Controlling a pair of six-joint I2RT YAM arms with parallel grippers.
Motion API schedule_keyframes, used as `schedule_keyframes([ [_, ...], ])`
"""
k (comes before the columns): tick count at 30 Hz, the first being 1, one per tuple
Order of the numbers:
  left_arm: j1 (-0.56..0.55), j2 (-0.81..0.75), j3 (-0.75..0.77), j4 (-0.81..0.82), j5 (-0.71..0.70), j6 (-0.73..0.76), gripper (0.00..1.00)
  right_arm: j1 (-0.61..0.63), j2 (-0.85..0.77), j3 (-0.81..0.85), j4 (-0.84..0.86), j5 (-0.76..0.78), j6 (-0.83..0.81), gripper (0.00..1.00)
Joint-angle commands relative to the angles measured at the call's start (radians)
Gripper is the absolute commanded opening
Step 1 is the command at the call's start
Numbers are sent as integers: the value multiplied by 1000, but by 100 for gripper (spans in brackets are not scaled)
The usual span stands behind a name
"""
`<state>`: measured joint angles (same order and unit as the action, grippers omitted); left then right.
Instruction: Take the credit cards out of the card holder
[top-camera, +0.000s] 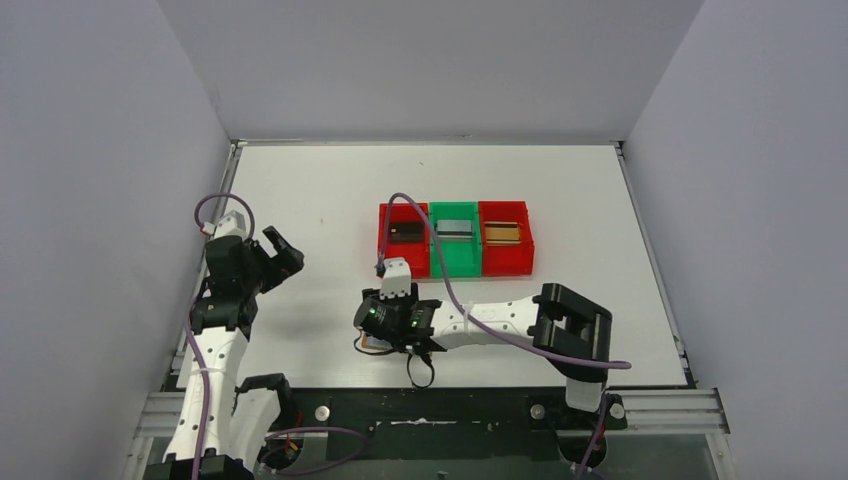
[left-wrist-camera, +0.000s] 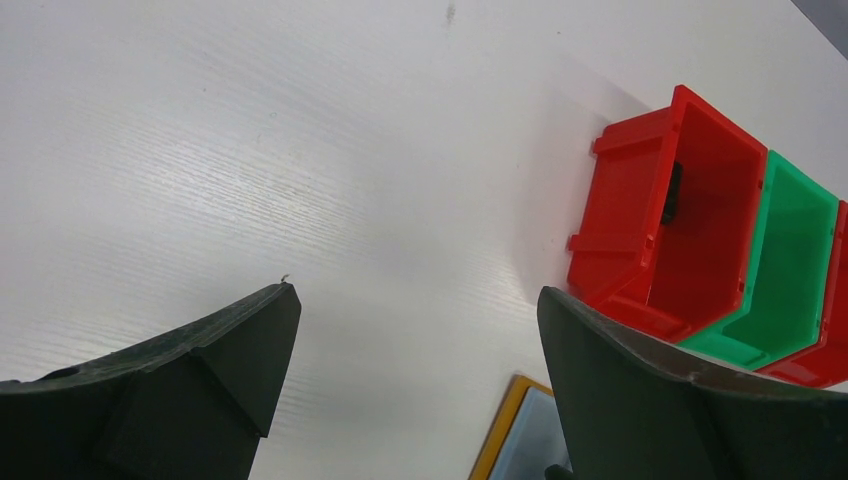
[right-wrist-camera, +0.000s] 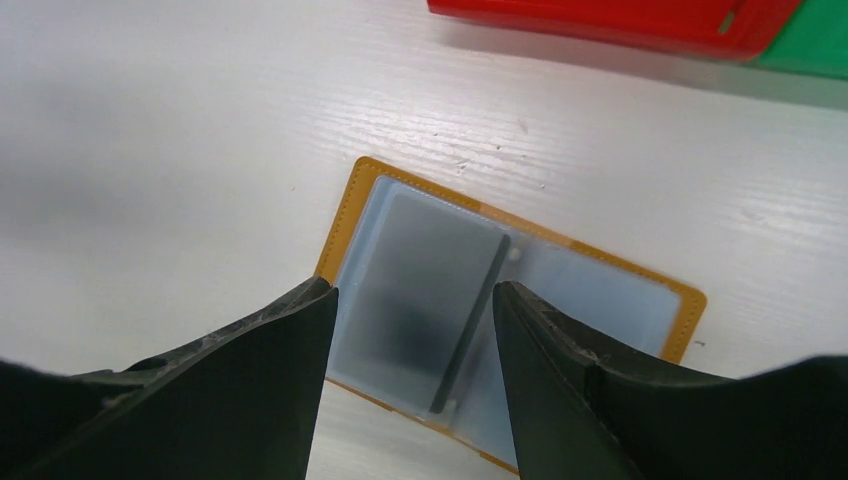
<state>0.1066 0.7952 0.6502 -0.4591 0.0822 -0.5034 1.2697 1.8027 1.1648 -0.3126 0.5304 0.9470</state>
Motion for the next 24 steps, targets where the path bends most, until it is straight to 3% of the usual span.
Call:
schedule_keyframes([
  [1,5,-20,14,38,-7,6,91,16,40,83,-77,86,109,59],
  [14,4,-30,11,37,-17,2,91,29,187,168,-159,35,135,55],
  [18,4,-29,11,39,-15,3,91,29,179,155,-181,58,154,44],
  [24,4,-24,11,42,-5,3,91,25,121,84,-56,28,110,31],
])
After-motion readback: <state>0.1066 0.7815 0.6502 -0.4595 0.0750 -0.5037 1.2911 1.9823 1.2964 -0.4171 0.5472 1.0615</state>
